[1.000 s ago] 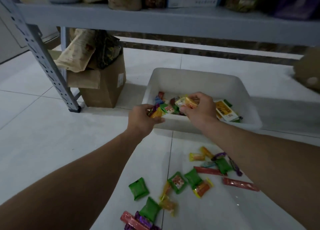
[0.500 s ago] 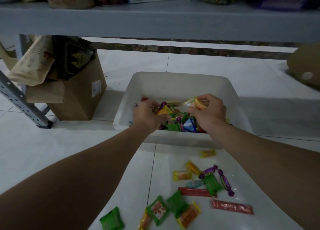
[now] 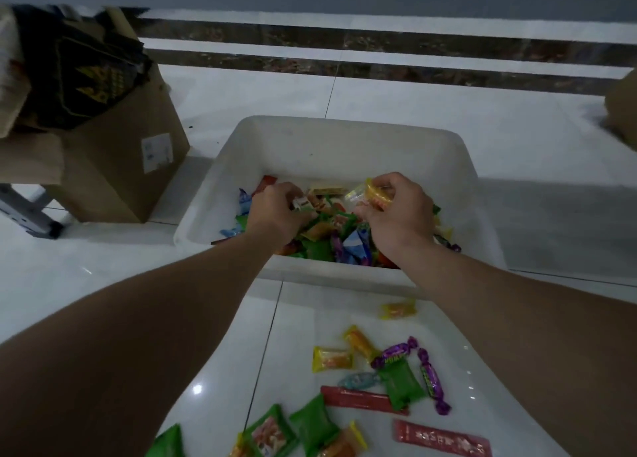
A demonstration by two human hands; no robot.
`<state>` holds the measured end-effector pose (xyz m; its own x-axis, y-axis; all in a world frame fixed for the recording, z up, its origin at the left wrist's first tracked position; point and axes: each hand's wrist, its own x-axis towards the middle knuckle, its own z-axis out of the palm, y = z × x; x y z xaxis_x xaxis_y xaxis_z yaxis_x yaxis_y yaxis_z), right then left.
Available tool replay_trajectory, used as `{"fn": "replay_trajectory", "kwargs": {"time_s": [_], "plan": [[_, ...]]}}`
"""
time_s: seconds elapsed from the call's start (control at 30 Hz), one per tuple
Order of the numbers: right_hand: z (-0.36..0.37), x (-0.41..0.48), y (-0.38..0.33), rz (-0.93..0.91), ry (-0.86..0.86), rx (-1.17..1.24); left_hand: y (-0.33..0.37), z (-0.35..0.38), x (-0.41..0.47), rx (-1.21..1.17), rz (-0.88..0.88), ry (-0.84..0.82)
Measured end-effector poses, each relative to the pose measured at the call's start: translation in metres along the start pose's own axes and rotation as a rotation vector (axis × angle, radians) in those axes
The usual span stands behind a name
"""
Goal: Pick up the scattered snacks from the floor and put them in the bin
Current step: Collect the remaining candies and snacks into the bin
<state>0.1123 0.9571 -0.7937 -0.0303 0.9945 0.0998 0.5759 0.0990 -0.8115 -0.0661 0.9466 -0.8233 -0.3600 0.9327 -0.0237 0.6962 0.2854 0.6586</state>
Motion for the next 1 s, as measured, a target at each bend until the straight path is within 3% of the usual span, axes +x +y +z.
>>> {"fn": "replay_trajectory", "kwargs": {"time_s": [0.43, 1.0], "plan": [[0.028, -0.004, -0.005, -0.042, -0.124, -0.247, -0.036, -0.059, -0.025, -0.003, -0.003, 0.111], [0.076, -0.125, -0.085, -0.469, -0.423, -0.408, -0.126, -0.149, -0.153, -0.049, -0.131, 0.176]]}}
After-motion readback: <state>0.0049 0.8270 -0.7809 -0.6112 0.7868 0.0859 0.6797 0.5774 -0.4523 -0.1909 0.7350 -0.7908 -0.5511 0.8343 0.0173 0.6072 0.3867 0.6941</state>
